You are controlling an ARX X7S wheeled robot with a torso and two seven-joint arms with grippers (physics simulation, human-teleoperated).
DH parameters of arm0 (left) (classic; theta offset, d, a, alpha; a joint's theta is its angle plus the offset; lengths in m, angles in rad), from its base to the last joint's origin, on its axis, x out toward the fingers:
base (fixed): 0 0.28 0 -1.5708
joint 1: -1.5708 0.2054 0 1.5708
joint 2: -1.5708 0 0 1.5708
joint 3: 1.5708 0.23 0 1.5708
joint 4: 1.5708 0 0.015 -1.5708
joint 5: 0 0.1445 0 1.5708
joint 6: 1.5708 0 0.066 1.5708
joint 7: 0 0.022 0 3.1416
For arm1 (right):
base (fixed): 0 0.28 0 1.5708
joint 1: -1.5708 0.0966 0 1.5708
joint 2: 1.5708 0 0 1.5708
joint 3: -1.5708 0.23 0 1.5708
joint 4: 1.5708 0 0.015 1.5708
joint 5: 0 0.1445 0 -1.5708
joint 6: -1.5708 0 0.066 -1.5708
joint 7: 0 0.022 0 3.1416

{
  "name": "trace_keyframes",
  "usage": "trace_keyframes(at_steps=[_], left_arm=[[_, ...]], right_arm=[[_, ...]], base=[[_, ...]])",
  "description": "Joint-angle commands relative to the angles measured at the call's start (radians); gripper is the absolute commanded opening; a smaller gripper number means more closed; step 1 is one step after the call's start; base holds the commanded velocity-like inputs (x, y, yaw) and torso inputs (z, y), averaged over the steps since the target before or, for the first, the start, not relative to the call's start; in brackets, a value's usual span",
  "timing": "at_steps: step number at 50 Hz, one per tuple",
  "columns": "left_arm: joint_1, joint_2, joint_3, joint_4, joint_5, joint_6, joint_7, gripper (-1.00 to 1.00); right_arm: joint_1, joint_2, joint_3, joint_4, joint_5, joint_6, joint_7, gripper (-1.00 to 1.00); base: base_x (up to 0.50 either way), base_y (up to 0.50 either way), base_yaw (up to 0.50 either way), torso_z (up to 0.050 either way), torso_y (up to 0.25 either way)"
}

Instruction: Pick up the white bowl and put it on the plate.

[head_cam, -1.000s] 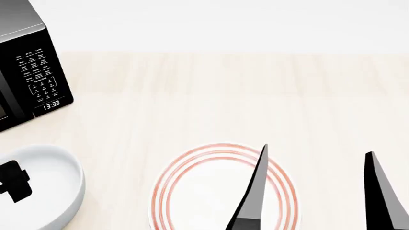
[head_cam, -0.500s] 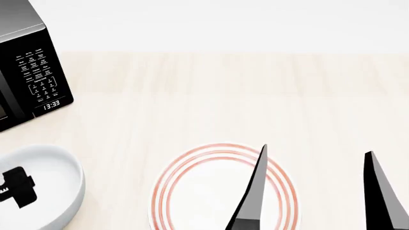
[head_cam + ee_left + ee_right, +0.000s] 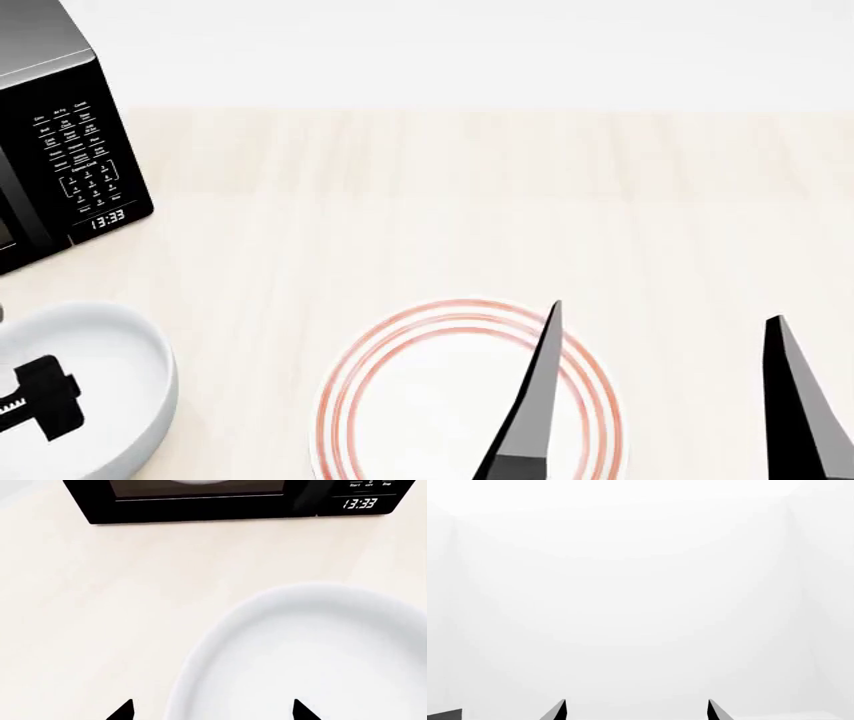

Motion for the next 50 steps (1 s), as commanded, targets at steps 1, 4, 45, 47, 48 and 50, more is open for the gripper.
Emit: trace_keyframes(at_steps=[1, 4, 45, 47, 48, 50], left_arm=[[0.002, 0.02, -0.01, -0.025, 0.026, 0.028, 0.052, 1.0], [0.004, 0.022, -0.009, -0.031, 0.027, 0.032, 0.052, 1.0], [0.01, 0.02, -0.002, -0.025, 0.016, 0.037, 0.055, -1.0], [0.011, 0.02, -0.003, -0.02, 0.013, 0.035, 0.053, -1.0], [0.011, 0.02, -0.001, -0.019, 0.014, 0.036, 0.054, -1.0], [0.011, 0.02, -0.002, -0.017, 0.012, 0.035, 0.053, -1.0]], right_arm=[[0.004, -0.013, 0.02, 0.013, -0.018, -0.016, -0.022, 1.0], [0.006, -0.012, 0.019, 0.013, -0.015, -0.016, -0.02, 1.0], [0.017, 0.008, -0.002, 0.018, -0.01, -0.033, 0.003, 1.0], [0.018, 0.009, -0.003, 0.018, -0.009, -0.032, 0.005, 1.0], [0.018, 0.009, -0.004, 0.019, -0.009, -0.033, 0.005, 1.0], [0.019, 0.009, -0.005, 0.019, -0.009, -0.033, 0.005, 1.0]], base=[[0.0, 0.0, 0.0, 0.0, 0.0], [0.0, 0.0, 0.0, 0.0, 0.0], [0.0, 0.0, 0.0, 0.0, 0.0], [0.0, 0.0, 0.0, 0.0, 0.0], [0.0, 0.0, 0.0, 0.0, 0.0], [0.0, 0.0, 0.0, 0.0, 0.0]])
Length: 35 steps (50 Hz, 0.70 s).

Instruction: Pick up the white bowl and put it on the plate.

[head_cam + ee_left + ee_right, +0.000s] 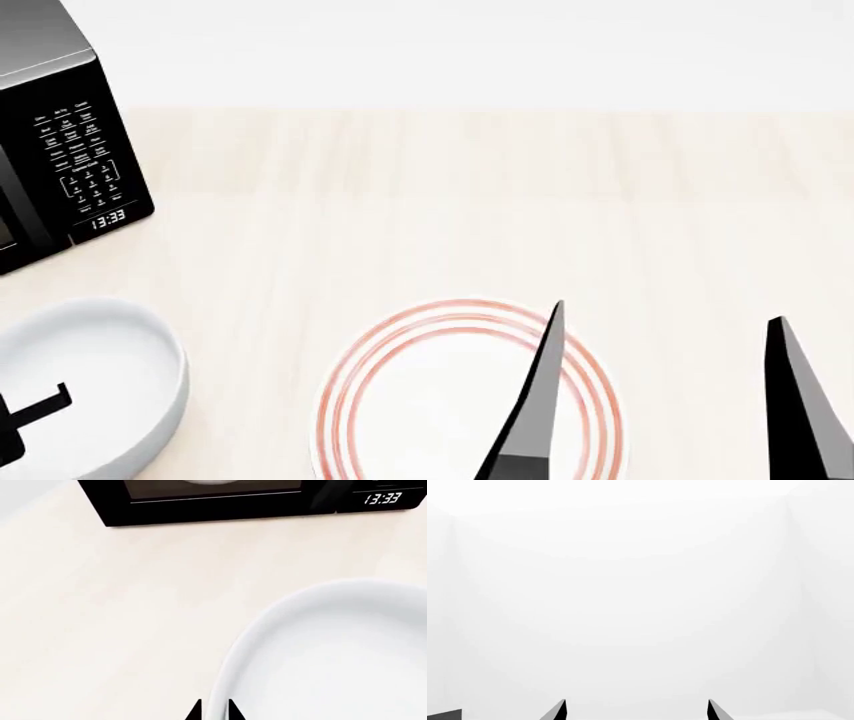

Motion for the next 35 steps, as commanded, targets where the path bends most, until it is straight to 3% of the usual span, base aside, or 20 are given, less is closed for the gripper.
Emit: trace_keyframes(at_steps=[1, 16, 35], left_arm=[[0.004, 0.028, -0.014, 0.006, -0.025, 0.02, 0.051, -1.0], [-0.001, 0.04, -0.092, 0.178, -0.168, -0.067, 0.004, -1.0], [-0.048, 0.063, -0.112, 0.302, -0.289, -0.162, -0.065, -1.0]], right_arm=[[0.006, -0.017, 0.019, 0.013, -0.019, -0.013, -0.025, 1.0], [0.016, -0.014, 0.008, 0.01, -0.017, -0.006, -0.017, 1.0], [0.019, -0.002, 0.005, 0.006, -0.013, -0.011, -0.004, 1.0]], base=[[0.0, 0.0, 0.0, 0.0, 0.0], [0.0, 0.0, 0.0, 0.0, 0.0], [0.0, 0.0, 0.0, 0.0, 0.0]])
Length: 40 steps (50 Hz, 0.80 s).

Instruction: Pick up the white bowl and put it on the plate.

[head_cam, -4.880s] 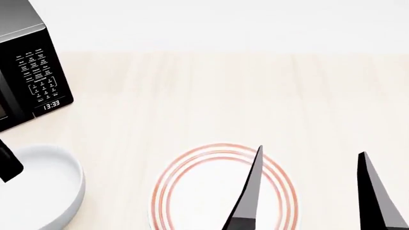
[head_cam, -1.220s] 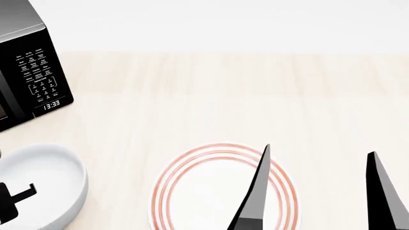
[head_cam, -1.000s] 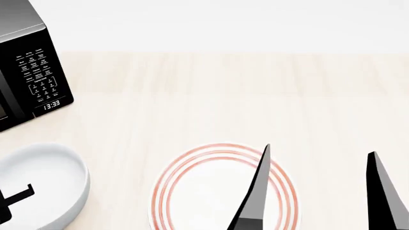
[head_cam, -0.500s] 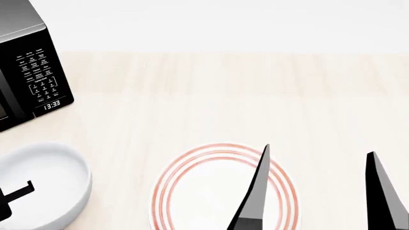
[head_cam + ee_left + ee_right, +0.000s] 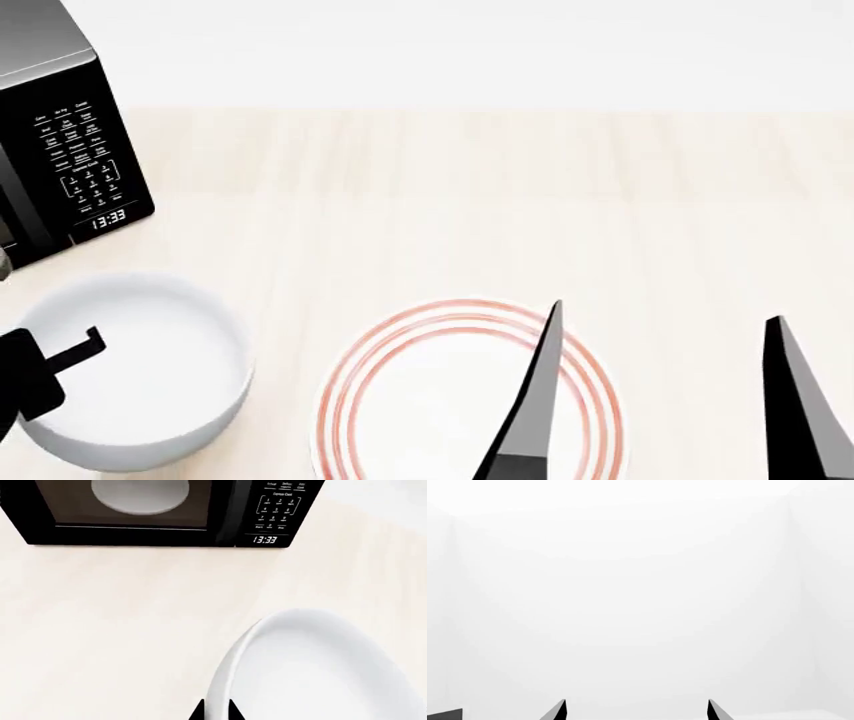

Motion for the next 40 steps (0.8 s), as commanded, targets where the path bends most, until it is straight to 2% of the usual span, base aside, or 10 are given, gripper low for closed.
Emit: trace_keyframes(at_steps=[1, 16, 40], left_arm=[[-0.026, 0.031, -0.039, 0.07, -0.056, -0.028, 0.002, -1.0], [-0.049, 0.037, -0.058, 0.118, -0.127, -0.063, -0.039, -1.0], [-0.068, 0.104, -0.027, 0.147, -0.187, -0.078, -0.079, -1.0]], right_arm=[[0.005, -0.014, 0.022, 0.007, -0.018, -0.008, -0.021, 1.0], [0.013, -0.01, 0.012, 0.004, -0.016, -0.007, -0.014, 1.0], [0.006, 0.011, 0.015, 0.007, -0.012, -0.035, 0.002, 1.0]], base=[[0.0, 0.0, 0.0, 0.0, 0.0], [0.0, 0.0, 0.0, 0.0, 0.0], [0.0, 0.0, 0.0, 0.0, 0.0]])
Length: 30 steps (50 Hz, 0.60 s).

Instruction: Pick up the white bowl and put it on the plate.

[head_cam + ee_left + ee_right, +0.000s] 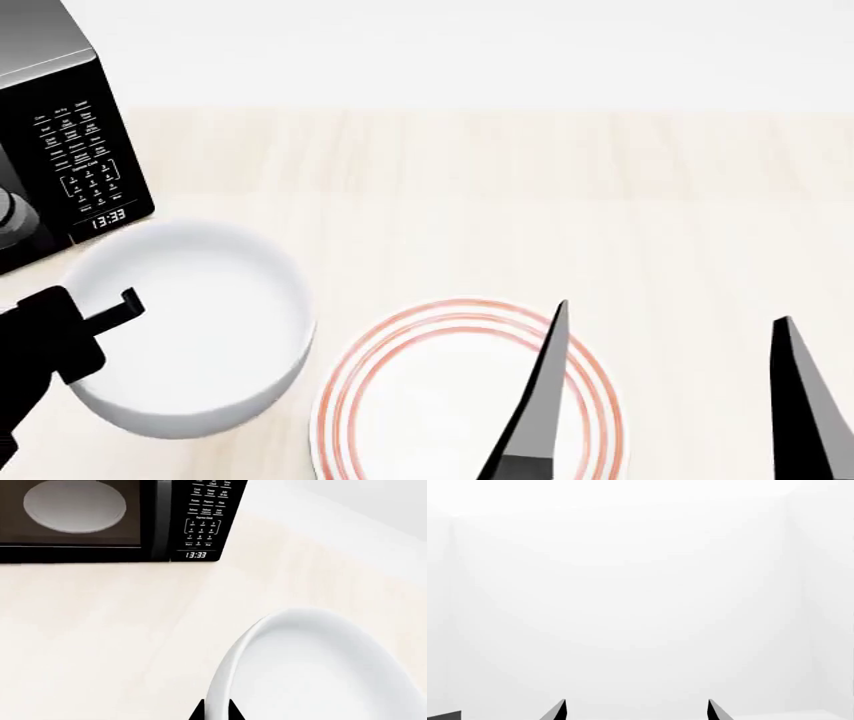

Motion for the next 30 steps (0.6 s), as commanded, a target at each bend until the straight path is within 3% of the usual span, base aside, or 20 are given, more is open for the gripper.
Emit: trace_keyframes(at_steps=[1, 30], left_arm=[[-0.007, 0.051, -0.006, 0.016, -0.004, 0.019, 0.026, -1.0], [0.009, 0.105, 0.08, 0.024, 0.013, 0.061, 0.06, -1.0]], right_arm=[[-0.001, -0.01, 0.028, 0.008, -0.017, -0.018, -0.02, 1.0], [0.014, 0.014, 0.011, 0.001, -0.009, -0.025, 0.008, 1.0]], base=[[0.0, 0.0, 0.0, 0.0, 0.0], [0.0, 0.0, 0.0, 0.0, 0.0]])
